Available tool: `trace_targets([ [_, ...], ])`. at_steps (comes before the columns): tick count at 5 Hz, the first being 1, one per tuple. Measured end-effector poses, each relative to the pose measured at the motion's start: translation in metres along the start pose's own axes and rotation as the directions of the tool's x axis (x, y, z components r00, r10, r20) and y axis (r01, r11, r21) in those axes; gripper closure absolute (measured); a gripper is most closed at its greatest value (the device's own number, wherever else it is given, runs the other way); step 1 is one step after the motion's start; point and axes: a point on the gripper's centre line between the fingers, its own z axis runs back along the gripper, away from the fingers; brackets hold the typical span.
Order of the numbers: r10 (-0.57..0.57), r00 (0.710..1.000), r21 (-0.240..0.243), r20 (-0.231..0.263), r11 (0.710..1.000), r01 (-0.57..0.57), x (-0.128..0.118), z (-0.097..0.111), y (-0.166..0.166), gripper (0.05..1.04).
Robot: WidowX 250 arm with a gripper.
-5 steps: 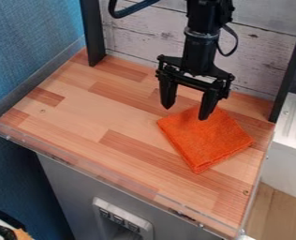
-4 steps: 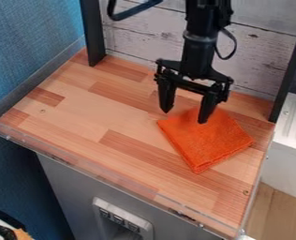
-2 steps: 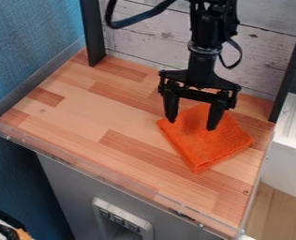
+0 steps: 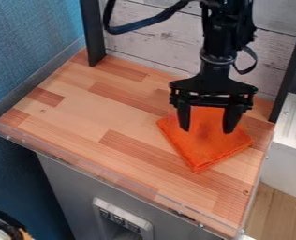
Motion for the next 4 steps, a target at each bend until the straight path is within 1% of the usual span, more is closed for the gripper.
trace_targets([
  [1, 0.072, 0.997, -0.014, 0.021, 0.997, -0.072, -0.001, -0.001, -0.006, 0.422],
  [2, 0.121, 0.992, -0.014, 0.027, 0.993, -0.121, -0.002, -0.002, -0.008, 0.724],
  [3, 0.149, 0.989, 0.03, 0.001, 0.988, -0.149, -0.004, -0.014, -0.006, 0.934],
  [4, 0.169, 0.986, 0.049, -0.007, 0.985, -0.168, 0.002, -0.025, -0.011, 1.02],
])
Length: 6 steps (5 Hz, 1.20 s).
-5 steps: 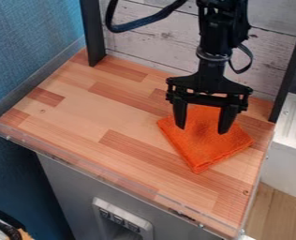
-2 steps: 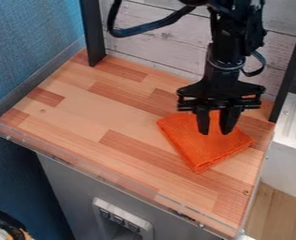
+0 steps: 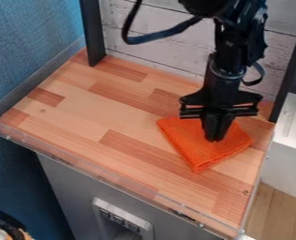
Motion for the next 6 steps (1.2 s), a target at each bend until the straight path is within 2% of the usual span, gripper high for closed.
trace_targets([
  [1, -0.004, 1.0, 0.026, -0.021, 1.0, 0.004, -0.004, -0.008, -0.003, 1.025],
  [2, 0.009, 0.999, 0.03, -0.038, 1.0, -0.008, -0.007, -0.008, -0.003, 1.025],
  [4, -0.003, 0.996, 0.019, -0.085, 1.0, 0.005, -0.011, -0.009, 0.0, 1.025],
  [6, 0.009, 0.991, -0.002, -0.135, 1.0, -0.009, -0.007, -0.01, 0.016, 1.025],
])
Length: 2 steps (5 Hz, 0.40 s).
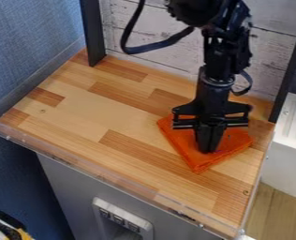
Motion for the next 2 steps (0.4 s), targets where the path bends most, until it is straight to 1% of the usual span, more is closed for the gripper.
trace_targets([
  [1, 0.001, 1.0, -0.031, 0.003, 1.0, -0.001, 0.0027, 0.0, 0.0056, 1.025],
  [2, -0.013, 1.0, -0.06, 0.021, 0.998, 0.014, 0.0045, -0.0042, 0.0043, 1.025],
])
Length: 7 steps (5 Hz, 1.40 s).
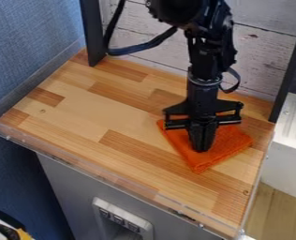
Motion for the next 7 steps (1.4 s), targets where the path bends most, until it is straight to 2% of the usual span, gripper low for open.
trace_targets([
  [1, 0.004, 1.0, -0.026, 0.029, 1.0, -0.003, 0.0, -0.003, 0.001, 1.025],
  [2, -0.053, 0.997, -0.048, 0.062, 0.997, 0.056, 0.003, -0.001, -0.002, 1.025],
  [3, -0.144, 0.986, -0.042, 0.083, 0.988, 0.148, 0.007, -0.001, 0.0, 1.025],
  [5, -0.333, 0.934, 0.004, 0.13, 0.942, 0.336, 0.029, 0.008, 0.009, 1.025],
  [7, -0.48, 0.872, 0.084, 0.099, 0.877, 0.473, 0.045, 0.006, 0.024, 1.025],
])
